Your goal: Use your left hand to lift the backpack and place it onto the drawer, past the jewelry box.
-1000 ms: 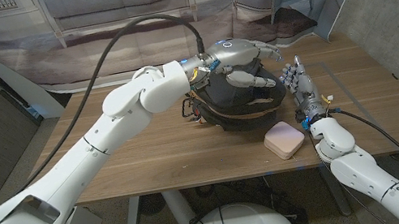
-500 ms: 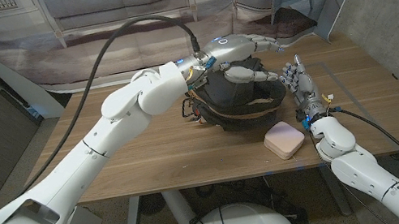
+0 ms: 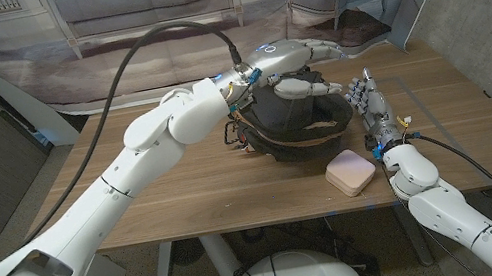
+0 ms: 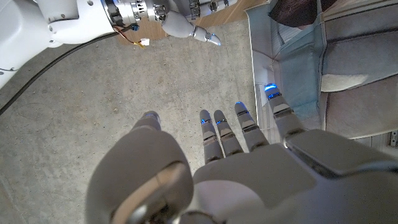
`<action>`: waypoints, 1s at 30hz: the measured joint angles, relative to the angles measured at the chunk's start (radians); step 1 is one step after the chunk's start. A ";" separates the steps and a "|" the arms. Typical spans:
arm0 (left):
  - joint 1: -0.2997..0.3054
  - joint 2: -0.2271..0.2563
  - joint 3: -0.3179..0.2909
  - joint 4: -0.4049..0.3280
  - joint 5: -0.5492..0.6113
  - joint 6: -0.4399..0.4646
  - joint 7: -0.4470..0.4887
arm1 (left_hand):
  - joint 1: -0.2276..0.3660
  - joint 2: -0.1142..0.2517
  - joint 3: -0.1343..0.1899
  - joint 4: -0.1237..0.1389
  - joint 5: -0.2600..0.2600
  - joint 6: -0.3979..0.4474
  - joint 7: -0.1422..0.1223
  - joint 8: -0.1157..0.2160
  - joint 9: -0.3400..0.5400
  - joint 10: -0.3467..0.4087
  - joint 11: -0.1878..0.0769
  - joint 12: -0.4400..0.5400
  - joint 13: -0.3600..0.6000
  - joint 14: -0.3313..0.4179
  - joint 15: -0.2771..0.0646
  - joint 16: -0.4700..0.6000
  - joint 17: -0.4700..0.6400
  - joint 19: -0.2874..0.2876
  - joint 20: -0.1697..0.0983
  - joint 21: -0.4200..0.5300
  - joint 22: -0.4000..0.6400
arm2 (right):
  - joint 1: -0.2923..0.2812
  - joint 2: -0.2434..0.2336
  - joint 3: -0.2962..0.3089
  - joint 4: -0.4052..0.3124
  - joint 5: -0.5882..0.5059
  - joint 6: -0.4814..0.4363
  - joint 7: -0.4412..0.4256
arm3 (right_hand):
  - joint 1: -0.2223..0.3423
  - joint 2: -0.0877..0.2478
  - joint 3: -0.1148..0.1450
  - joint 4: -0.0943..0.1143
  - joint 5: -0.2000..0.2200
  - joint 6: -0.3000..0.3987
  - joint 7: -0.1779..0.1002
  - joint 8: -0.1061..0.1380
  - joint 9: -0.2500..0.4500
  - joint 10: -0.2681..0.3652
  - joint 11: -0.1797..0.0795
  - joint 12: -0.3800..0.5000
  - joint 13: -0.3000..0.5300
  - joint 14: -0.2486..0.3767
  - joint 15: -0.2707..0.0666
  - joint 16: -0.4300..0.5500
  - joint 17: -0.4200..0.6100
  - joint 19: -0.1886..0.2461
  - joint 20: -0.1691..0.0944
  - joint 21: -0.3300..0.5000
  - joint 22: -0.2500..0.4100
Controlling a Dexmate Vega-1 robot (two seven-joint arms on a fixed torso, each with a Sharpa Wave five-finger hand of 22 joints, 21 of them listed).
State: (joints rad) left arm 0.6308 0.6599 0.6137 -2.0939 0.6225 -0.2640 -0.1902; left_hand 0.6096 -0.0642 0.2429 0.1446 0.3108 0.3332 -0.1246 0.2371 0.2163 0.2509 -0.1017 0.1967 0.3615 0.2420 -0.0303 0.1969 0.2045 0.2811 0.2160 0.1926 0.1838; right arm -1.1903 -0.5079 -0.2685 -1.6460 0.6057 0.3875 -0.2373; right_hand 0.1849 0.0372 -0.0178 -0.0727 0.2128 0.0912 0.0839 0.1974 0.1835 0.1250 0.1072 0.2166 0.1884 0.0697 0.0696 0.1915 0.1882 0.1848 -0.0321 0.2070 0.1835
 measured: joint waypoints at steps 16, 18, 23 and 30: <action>0.067 -0.126 -0.004 0.168 -0.251 0.078 -0.173 | -0.179 0.056 -0.069 0.022 -0.009 -0.061 0.116 -0.034 -0.001 0.148 0.082 0.039 -0.048 0.179 0.040 0.048 0.003 0.104 -0.032 0.048 0.005 | -0.001 -0.006 -0.034 0.037 0.043 -0.078 0.008 | 0.007 0.007 0.000 0.000 0.000 0.004 -0.004 0.000 0.000 0.000 0.000 0.000 0.000 0.000 0.000 0.000 0.000 0.000 0.000 0.000 0.000; 0.085 -0.156 -0.004 0.202 -0.297 0.079 -0.213 | -0.180 0.057 -0.069 0.022 -0.009 -0.069 0.121 -0.038 -0.003 0.147 0.083 0.039 -0.051 0.179 0.040 0.048 0.003 0.104 -0.032 0.048 0.004 | 0.009 -0.005 -0.049 0.055 0.057 -0.100 0.017 | 0.007 0.007 0.000 0.000 0.000 0.004 -0.004 0.000 0.000 0.000 0.000 0.000 0.000 0.000 0.000 0.000 0.000 0.000 0.000 0.000 0.000; 0.132 -0.233 -0.014 0.293 -0.379 0.080 -0.289 | -0.180 0.057 -0.069 0.022 -0.009 -0.071 0.123 -0.038 -0.003 0.147 0.083 0.039 -0.051 0.179 0.040 0.048 0.003 0.104 -0.032 0.048 0.006 | 0.027 -0.003 -0.075 0.088 0.096 -0.154 0.042 | 0.007 0.007 0.000 0.000 0.000 0.004 -0.004 0.000 0.000 0.000 0.000 0.000 0.000 0.002 -0.002 0.000 0.000 0.000 0.000 0.000 0.000; 0.157 -0.270 -0.020 0.337 -0.424 0.080 -0.329 | -0.180 0.057 -0.069 0.022 -0.009 -0.071 0.123 -0.038 -0.003 0.150 0.086 0.039 -0.051 0.179 0.040 0.048 0.003 0.104 -0.032 0.048 0.005 | 0.039 -0.002 -0.087 0.106 0.117 -0.180 0.053 | 0.007 0.007 0.000 0.000 0.000 0.004 -0.004 0.000 0.000 0.000 0.000 0.000 0.000 0.000 -0.004 0.000 0.000 0.000 0.000 0.000 0.000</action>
State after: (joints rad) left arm 0.7877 0.3898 0.5942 -1.7566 0.1983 -0.1840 -0.5188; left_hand 0.4293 -0.0076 0.1737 0.1667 0.3020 0.2624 -0.0019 0.1992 0.2137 0.4010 -0.0162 0.2352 0.3107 0.4210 0.0092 0.2450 0.2071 0.3849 0.1837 0.2405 0.1891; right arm -1.1511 -0.5101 -0.3558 -1.5401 0.7223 0.2074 -0.1847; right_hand 0.1914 0.0438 -0.0178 -0.0727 0.2128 0.0947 0.0804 0.1974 0.1835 0.1250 0.1072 0.2166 0.1881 0.0696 0.0653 0.1915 0.1881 0.1848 -0.0322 0.2070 0.1835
